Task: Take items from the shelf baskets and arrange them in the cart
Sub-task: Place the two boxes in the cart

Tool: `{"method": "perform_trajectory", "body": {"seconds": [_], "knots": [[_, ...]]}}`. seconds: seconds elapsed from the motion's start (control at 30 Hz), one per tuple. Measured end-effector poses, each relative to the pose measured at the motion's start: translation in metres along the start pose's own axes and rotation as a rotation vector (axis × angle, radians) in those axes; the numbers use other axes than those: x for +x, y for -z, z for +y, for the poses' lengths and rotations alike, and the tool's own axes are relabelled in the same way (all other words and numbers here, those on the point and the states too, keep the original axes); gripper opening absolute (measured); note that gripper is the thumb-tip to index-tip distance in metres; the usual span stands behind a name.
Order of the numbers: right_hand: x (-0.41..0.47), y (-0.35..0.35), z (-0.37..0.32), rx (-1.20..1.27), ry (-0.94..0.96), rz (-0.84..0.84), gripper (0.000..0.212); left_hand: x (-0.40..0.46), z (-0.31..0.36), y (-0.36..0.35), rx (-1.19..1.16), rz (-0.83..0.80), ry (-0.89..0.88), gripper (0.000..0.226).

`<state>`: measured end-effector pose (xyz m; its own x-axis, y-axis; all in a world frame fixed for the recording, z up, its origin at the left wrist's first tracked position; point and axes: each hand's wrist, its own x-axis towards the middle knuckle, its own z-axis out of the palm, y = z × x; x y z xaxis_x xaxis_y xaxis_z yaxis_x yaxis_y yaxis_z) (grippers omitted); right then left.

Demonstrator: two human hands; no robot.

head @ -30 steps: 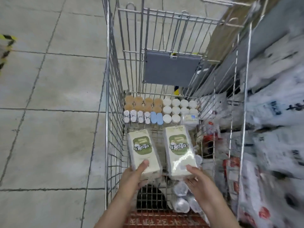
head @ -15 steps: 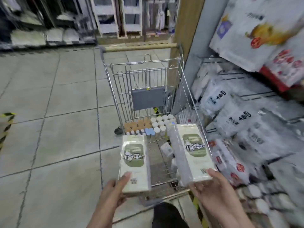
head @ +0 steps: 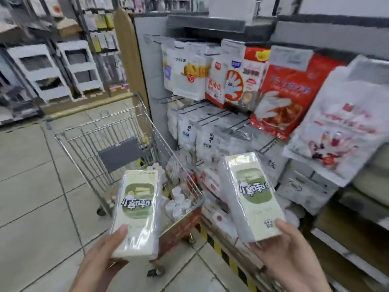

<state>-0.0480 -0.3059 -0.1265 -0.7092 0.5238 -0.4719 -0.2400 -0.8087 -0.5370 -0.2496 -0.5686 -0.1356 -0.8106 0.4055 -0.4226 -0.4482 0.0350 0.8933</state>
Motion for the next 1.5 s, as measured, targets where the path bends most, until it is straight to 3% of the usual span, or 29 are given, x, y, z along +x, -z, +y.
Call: {"method": "perform_trajectory", "body": {"seconds": [0.17, 0.37, 0.57, 0.7, 0.83, 1.07, 1.2, 1.5], "knots": [[-0.096, 0.081, -0.053, 0.002, 0.155, 0.090, 0.061, -0.038, -0.015, -0.092, 0.086, -0.204, -0.017, 0.062], [-0.189, 0.171, -0.086, 0.050, 0.318, 0.197, 0.056, -0.100, -0.064, -0.199, 0.061, -0.413, 0.056, 0.052], [-0.254, 0.241, -0.103, 0.172, 0.419, 0.271, 0.061, -0.133, -0.093, -0.269, 0.146, -0.580, 0.105, 0.069], [-0.288, 0.274, -0.117, 0.245, 0.485, 0.375, 0.059, -0.152, -0.096, -0.309, 0.205, -0.698, 0.076, 0.056], [-0.310, 0.290, -0.136, 0.225, 0.577, 0.396, 0.047, -0.166, -0.090, -0.350, 0.301, -0.750, -0.027, 0.065], [-0.310, 0.287, -0.185, 0.081, 0.753, 0.554, 0.050, -0.160, -0.062, -0.440, 0.456, -0.828, -0.200, 0.066], [-0.311, 0.288, -0.217, 0.076, 0.854, 0.613, 0.051, -0.156, -0.046, -0.499, 0.434, -0.913, -0.273, 0.072], [-0.309, 0.298, -0.270, 0.060, 1.007, 0.759, 0.053, -0.149, -0.042, -0.609, 0.316, -1.056, -0.308, 0.052]]}}
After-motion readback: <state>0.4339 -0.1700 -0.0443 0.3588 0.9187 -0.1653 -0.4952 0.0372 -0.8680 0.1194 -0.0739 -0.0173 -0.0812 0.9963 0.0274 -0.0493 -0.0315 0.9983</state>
